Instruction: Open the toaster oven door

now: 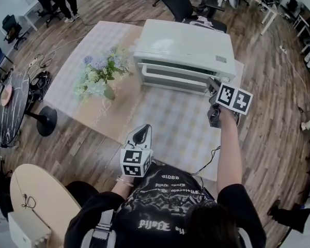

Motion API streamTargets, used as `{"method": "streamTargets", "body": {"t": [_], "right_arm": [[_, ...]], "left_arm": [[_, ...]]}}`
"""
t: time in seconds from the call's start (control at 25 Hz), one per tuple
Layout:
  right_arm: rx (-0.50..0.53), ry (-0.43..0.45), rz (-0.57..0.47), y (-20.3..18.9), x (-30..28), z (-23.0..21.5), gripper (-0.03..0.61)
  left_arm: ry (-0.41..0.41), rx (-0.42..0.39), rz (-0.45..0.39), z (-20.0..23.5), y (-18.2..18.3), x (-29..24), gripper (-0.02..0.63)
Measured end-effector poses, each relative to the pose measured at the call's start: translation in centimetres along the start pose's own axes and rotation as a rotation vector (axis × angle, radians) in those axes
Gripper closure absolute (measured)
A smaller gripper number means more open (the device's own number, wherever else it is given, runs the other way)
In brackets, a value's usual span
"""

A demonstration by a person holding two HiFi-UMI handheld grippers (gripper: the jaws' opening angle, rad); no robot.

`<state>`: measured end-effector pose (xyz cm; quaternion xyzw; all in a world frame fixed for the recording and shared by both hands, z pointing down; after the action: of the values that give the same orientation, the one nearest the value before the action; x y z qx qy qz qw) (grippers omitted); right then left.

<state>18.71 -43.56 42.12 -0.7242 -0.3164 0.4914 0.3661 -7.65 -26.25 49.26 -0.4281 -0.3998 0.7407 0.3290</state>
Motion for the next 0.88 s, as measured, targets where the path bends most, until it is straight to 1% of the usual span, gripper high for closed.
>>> {"method": "streamTargets", "body": {"t": [0.2,0.64,0.88], "right_arm": [[0.031,-0.010,0.013,-0.9,0.7,0.4,0.462],[0.069,-0.043,0.021,-3.6,2.3,1.5,0.470],[0.058,-0.060,0.027,-5.6,3.4,1.8,0.482]], "left_arm": [[0.000,0.007,-0.003,0.2,-0.2,0.3,0.595],[0.042,0.016,0.009,1.8,-0.8,1.1,0.595],[0.041,0.012,0.023,1.8,-1.5,1.2,0.595]]}}
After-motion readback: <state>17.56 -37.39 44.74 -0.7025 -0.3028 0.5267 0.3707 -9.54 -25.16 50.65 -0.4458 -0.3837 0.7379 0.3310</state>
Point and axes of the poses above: the fingertips, and each gripper's own axes: x backward along the fingers, z to its left, y out of its top, the point moved 3 cm from there along x, backward along the fingers, and after that the axes turned 10 degrees about x, right-handed, at the moved point
